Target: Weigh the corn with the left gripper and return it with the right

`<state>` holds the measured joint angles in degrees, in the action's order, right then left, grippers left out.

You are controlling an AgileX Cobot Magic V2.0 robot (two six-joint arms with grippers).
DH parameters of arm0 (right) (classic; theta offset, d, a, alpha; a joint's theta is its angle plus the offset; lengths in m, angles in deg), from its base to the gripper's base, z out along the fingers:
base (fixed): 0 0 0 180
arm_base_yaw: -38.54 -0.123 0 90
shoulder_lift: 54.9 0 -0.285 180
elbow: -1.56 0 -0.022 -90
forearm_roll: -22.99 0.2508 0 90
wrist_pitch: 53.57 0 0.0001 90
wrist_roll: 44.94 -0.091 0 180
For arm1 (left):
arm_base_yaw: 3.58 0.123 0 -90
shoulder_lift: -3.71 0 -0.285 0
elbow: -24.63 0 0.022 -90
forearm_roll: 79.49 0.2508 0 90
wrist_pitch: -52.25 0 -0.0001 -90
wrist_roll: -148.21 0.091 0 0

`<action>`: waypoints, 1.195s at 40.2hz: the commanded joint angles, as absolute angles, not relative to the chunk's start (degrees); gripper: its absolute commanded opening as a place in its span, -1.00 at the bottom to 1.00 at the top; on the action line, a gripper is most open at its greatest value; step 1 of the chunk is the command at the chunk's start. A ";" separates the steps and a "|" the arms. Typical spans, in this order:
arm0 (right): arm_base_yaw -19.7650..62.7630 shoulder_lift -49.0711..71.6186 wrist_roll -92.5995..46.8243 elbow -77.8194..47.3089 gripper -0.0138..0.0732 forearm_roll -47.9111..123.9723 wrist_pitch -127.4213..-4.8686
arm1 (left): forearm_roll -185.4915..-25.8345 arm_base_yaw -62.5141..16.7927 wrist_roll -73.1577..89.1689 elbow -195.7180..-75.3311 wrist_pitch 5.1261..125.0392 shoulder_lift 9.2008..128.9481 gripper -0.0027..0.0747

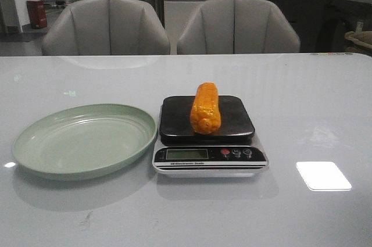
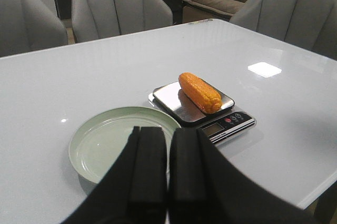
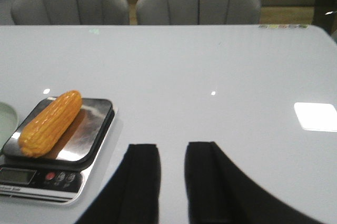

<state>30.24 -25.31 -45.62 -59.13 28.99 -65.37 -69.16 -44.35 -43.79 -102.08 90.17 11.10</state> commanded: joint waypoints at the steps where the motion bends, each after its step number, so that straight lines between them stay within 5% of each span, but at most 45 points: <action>1: 27.14 -20.47 -45.40 -53.76 0.26 29.20 -64.82 | -68.74 -44.29 -43.93 -103.34 85.49 10.79 -0.62; 8: 20.62 -11.18 -44.94 -47.24 0.43 29.20 -68.99 | -68.74 -44.29 -43.93 -103.34 85.49 10.79 -0.62; 20: 10.40 5.22 -45.26 -35.20 0.45 29.88 -71.38 | -68.74 -44.29 -43.93 -103.34 85.49 10.79 -0.62; 39: 5.36 33.29 -60.62 -11.55 0.45 30.63 -82.97 | -68.74 -44.29 -43.93 -103.34 85.49 10.79 -0.62; 48: 1.31 45.10 -77.03 0.93 0.45 16.90 -91.91 | -68.74 -44.29 -43.93 -103.34 85.49 10.79 -0.62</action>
